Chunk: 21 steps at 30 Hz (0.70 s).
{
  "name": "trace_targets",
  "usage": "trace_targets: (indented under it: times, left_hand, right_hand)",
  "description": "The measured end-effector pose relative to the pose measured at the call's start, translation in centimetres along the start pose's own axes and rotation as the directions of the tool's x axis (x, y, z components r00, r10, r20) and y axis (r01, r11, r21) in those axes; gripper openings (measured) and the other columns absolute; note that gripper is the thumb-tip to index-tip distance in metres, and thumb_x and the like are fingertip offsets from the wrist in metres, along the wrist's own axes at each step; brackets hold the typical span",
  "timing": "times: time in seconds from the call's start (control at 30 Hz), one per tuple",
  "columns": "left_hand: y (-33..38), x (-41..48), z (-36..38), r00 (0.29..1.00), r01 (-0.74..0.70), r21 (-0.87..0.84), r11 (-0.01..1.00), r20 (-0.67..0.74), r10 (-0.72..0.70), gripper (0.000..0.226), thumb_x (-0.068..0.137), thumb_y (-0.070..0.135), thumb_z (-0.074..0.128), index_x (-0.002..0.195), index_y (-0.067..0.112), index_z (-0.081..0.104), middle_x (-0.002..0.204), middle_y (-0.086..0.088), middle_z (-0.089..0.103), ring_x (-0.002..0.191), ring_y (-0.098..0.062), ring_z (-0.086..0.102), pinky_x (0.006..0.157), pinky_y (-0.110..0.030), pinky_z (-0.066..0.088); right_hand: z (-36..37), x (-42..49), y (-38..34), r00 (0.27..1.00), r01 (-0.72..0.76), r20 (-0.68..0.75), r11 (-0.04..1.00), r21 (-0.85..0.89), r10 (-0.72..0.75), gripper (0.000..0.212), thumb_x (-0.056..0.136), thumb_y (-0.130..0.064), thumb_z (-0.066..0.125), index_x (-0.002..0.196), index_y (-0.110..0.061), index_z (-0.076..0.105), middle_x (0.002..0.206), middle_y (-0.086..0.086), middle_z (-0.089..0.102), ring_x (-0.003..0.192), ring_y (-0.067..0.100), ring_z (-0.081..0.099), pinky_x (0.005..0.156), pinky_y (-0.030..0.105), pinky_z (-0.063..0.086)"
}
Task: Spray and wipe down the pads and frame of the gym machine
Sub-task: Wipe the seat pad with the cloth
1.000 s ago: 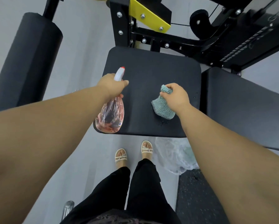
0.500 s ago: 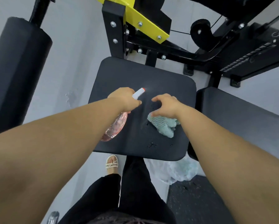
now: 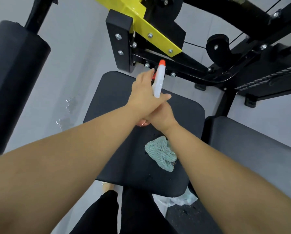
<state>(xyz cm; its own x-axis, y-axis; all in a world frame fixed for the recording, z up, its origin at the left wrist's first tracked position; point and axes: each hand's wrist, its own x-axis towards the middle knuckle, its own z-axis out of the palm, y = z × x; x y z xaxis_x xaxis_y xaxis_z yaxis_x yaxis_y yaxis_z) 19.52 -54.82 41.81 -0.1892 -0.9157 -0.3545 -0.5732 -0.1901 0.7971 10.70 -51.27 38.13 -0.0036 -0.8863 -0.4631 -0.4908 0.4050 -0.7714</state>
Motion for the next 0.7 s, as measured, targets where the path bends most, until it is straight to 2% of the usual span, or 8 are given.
trace_targets:
  times: [0.07, 0.13, 0.17, 0.23, 0.3, 0.47, 0.57, 0.7]
  left_hand:
    - [-0.6, 0.9, -0.7, 1.000, 0.010, 0.050, 0.999, 0.024, -0.011, 0.090, 0.080, 0.043, 0.069, 0.149, 0.020, 0.017, 0.152, -0.002, 0.020, 0.140, -0.021, 0.016, 0.111, -0.036, 0.022]
    - [-2.5, 1.6, -1.5, 0.995, 0.097, 0.151, 0.984, 0.008, -0.099, 0.077, 0.086, 0.046, 0.060, 0.148, 0.022, 0.023, 0.151, -0.002, 0.021, 0.139, -0.023, 0.017, 0.111, -0.034, 0.020]
    - [-4.0, 2.0, -1.8, 0.980, 0.197, 0.214, 0.957, -0.004, -0.201, 0.069, 0.089, 0.046, 0.056, 0.147, 0.023, 0.027, 0.151, -0.003, 0.021, 0.138, -0.026, 0.020, 0.110, -0.034, 0.022]
    - [-7.2, 2.2, -2.4, 0.887, 0.438, 0.311, 0.844, 0.003, -0.461, 0.064, 0.091, 0.044, 0.052, 0.147, 0.026, 0.025, 0.152, -0.004, 0.016, 0.137, -0.033, 0.021, 0.108, -0.039, 0.027]
    - [-9.9, 2.1, -2.3, 0.772, 0.584, 0.346, 0.734, 0.042, -0.634, 0.073, 0.089, 0.044, 0.055, 0.149, 0.032, 0.015, 0.155, -0.005, 0.008, 0.136, -0.037, 0.022, 0.107, -0.042, 0.029]
    - [-12.0, 2.9, -0.6, 0.696, 0.648, 0.352, 0.675, 0.085, -0.713, 0.096, 0.080, 0.053, 0.064, 0.149, 0.036, 0.000, 0.157, -0.010, -0.008, 0.141, -0.043, 0.009, 0.115, -0.046, 0.020]
    - [-11.6, 3.6, 0.4, 0.666, 0.654, 0.396, 0.645, 0.103, -0.739, 0.106, 0.078, 0.058, 0.063, 0.149, 0.032, -0.011, 0.155, -0.013, -0.018, 0.142, -0.044, -0.006, 0.117, -0.049, 0.011]
    - [-12.5, 3.8, 0.9, 0.669, 0.658, 0.399, 0.639, 0.082, -0.739, 0.110, 0.077, 0.056, 0.066, 0.148, 0.033, -0.015, 0.154, -0.013, -0.023, 0.141, -0.047, -0.009, 0.116, -0.048, 0.012]
  right_hand:
    - [-1.0, 2.1, 0.2, 0.991, -0.047, -0.115, 0.989, 0.141, 0.064, 0.055, 0.073, -0.019, 0.074, 0.122, -0.017, 0.049, 0.106, -0.008, 0.061, 0.094, 0.009, 0.059, 0.081, 0.019, 0.050]
    - [-2.0, 4.5, 0.7, 0.965, -0.067, -0.224, 0.955, 0.290, 0.136, 0.065, 0.063, -0.022, 0.079, 0.120, -0.020, 0.047, 0.110, -0.003, 0.063, 0.099, 0.013, 0.061, 0.089, 0.034, 0.051]
    - [-2.5, 5.8, 0.9, 0.954, -0.069, -0.258, 0.949, 0.309, 0.153, 0.069, 0.061, -0.023, 0.082, 0.120, -0.022, 0.045, 0.110, -0.003, 0.061, 0.100, 0.013, 0.060, 0.090, 0.034, 0.050]
    - [-3.3, 7.9, 0.9, 0.942, -0.063, -0.300, 0.958, 0.280, 0.150, 0.075, 0.061, -0.022, 0.083, 0.123, -0.025, 0.040, 0.113, -0.005, 0.056, 0.106, 0.013, 0.055, 0.089, 0.029, 0.047]
    - [-3.8, 10.5, 1.1, 0.925, -0.078, -0.342, 0.964, 0.253, 0.164, 0.076, 0.061, -0.024, 0.082, 0.124, -0.028, 0.041, 0.114, -0.004, 0.054, 0.109, 0.015, 0.051, 0.088, 0.027, 0.045]
    - [-2.7, 15.5, 2.3, 0.887, -0.122, -0.406, 0.959, 0.255, 0.221, 0.065, 0.056, -0.028, 0.080, 0.108, -0.033, 0.042, 0.099, -0.012, 0.055, 0.112, 0.024, 0.049, 0.090, 0.032, 0.047]
    - [-2.1, 17.5, 2.7, 0.853, -0.143, -0.466, 0.964, 0.223, 0.234, 0.062, 0.062, -0.022, 0.078, 0.114, -0.026, 0.046, 0.098, -0.012, 0.052, 0.111, 0.020, 0.048, 0.075, 0.013, 0.043]
    - [-0.7, 18.5, 2.1, 0.827, -0.051, -0.560, 0.999, 0.014, 0.050, 0.060, 0.058, -0.021, 0.079, 0.113, -0.018, 0.055, 0.100, -0.008, 0.060, 0.094, 0.012, 0.053, 0.091, 0.035, 0.046]
